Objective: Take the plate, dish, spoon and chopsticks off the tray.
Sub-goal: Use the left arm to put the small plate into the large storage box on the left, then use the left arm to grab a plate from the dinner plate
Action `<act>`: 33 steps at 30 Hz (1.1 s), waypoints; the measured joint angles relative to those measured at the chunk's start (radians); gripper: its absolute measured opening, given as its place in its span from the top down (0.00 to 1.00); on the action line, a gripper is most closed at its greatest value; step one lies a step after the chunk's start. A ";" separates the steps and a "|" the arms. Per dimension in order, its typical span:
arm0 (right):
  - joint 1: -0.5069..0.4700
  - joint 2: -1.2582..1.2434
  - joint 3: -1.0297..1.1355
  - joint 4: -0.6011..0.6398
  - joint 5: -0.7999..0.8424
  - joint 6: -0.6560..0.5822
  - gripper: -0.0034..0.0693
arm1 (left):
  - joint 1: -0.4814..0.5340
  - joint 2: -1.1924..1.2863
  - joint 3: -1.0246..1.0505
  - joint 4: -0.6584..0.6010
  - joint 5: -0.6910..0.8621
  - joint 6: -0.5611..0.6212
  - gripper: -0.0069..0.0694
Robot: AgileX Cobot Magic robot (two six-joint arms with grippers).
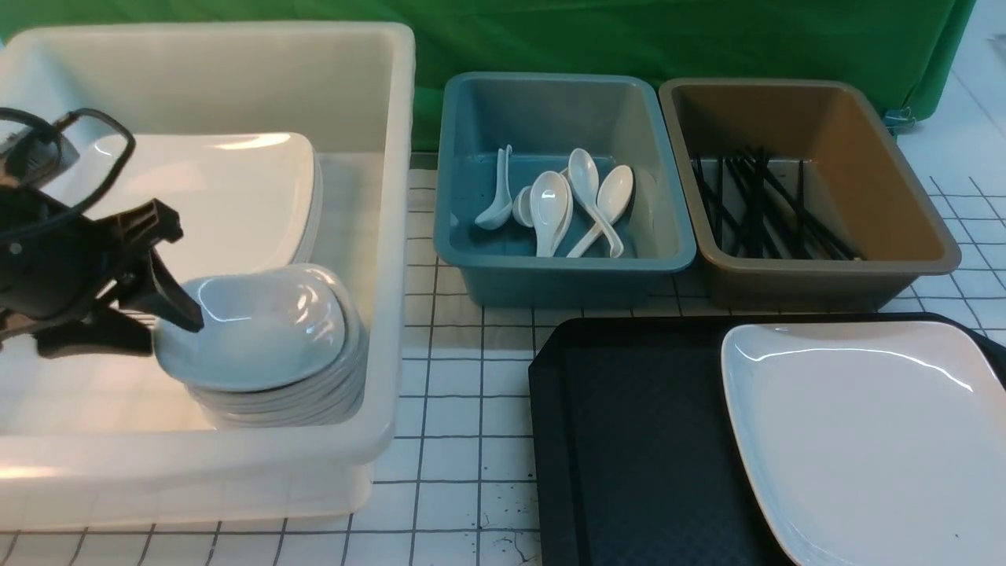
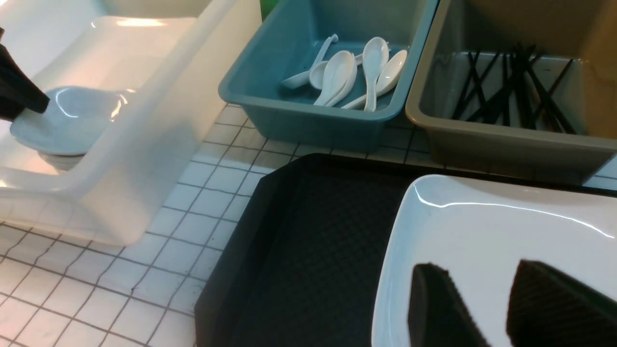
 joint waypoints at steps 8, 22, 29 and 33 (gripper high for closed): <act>0.000 0.000 0.000 0.000 0.001 0.000 0.62 | 0.000 0.000 -0.197 0.021 0.186 0.016 0.24; 0.000 0.000 0.000 -0.045 0.012 -0.070 0.65 | -0.621 0.070 -0.258 -0.170 0.068 0.031 0.90; 0.000 0.000 -0.016 -0.145 0.210 -0.020 0.90 | -0.879 0.328 -0.343 -0.162 -0.075 -0.044 0.84; 0.000 0.000 -0.019 -0.180 0.285 0.013 0.94 | -0.923 0.447 -0.392 -0.159 -0.133 -0.072 0.74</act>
